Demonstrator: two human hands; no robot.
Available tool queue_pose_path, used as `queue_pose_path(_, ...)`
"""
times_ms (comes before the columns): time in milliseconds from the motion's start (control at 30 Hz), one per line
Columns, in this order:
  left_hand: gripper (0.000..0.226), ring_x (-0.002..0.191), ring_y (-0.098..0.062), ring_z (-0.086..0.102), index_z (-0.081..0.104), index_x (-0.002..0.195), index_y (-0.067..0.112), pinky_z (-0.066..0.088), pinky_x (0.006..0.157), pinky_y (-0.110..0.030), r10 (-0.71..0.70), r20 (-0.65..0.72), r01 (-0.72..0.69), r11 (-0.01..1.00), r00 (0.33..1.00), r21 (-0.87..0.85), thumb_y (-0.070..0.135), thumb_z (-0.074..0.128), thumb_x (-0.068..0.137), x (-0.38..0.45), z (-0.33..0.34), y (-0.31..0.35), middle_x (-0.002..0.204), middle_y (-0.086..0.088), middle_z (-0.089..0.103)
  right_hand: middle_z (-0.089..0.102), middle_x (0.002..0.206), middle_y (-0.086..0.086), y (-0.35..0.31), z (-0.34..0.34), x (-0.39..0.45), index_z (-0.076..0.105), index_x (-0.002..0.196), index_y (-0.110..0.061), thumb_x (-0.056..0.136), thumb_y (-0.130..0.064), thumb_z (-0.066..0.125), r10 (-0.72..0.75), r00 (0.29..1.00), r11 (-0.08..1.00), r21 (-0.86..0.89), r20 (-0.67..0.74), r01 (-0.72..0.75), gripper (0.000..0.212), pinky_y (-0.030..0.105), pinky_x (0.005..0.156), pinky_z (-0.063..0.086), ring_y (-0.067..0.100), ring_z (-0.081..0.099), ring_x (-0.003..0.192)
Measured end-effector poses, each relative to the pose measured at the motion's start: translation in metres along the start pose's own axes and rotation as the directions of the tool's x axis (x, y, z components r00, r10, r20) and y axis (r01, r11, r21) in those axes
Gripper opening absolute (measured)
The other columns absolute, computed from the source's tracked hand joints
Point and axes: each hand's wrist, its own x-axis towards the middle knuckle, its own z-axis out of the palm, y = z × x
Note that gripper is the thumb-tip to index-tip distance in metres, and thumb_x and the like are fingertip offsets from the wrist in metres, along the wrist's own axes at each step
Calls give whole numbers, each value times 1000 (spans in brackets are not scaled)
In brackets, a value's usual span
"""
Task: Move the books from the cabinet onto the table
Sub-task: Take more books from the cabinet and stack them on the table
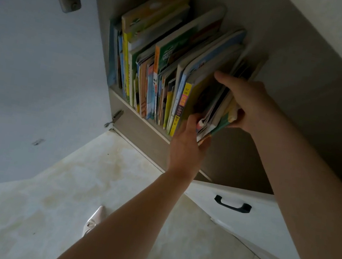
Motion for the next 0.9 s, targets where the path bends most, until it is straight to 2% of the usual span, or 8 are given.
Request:
queue_pose_path(67,52,114,-23,61,40,125,25,58,87,-42,11,-58,-10,1000,998,11,29,73,84,1,3,3,127,0,61,55,124,14,-7,6,-2,37,136,-17,62,-52,82,3,999,1000,11,39,-4,94,47,51,58,35,62,96)
queue_pose_path(167,54,113,-24,62,44,127,23,57,88,-43,32,-136,-26,998,990,51,24,75,82,5,5,4,125,-2,63,53,127,14,-10,15,-4,37,135,-18,55,-57,83,9,997,1000,7,76,-10,101,56,57,57,39,60,101)
queue_pose_path(233,56,115,-25,59,51,126,18,54,93,-40,77,-182,-54,991,980,126,23,79,77,5,6,3,124,-3,63,50,125,12,-14,19,-7,32,134,-18,62,-53,82,16,998,1000,-22,67,-14,94,57,65,58,38,57,104)
queue_pose_path(300,59,114,-27,56,52,124,16,50,93,-38,105,-236,-55,976,966,210,23,81,74,2,6,4,123,-6,59,51,122,13,-15,20,-7,34,131,-18,66,-48,81,25,996,999,-26,81,-23,86,53,60,58,37,59,101)
queue_pose_path(433,73,121,-27,48,34,131,20,48,97,-39,50,-298,7,982,953,187,27,80,74,-2,4,6,129,-10,49,54,108,13,-14,16,-10,46,127,-16,71,-38,80,48,984,998,28,172,-54,69,49,54,58,37,61,94)
queue_pose_path(600,75,128,-24,41,30,137,22,40,106,-38,75,-296,-49,994,952,94,29,74,76,-2,-8,10,136,-8,46,57,103,13,-6,3,-11,56,107,-15,86,-29,68,51,959,988,123,278,-88,28,53,76,58,36,64,94)
queue_pose_path(733,73,127,-23,45,31,137,19,44,104,-42,87,-243,-89,996,966,3,29,74,79,-2,-5,8,135,-6,49,61,103,16,4,-9,-15,58,100,-11,91,-20,62,33,968,989,131,251,-68,14,52,69,59,37,69,85)
queue_pose_path(900,66,124,-21,51,45,136,19,49,98,-43,25,-119,-27,1000,993,-16,30,75,79,6,12,-3,132,-2,56,64,102,19,12,-19,-17,60,95,-7,94,-14,55,-9,966,990,139,258,-28,9,52,64,59,35,71,77)
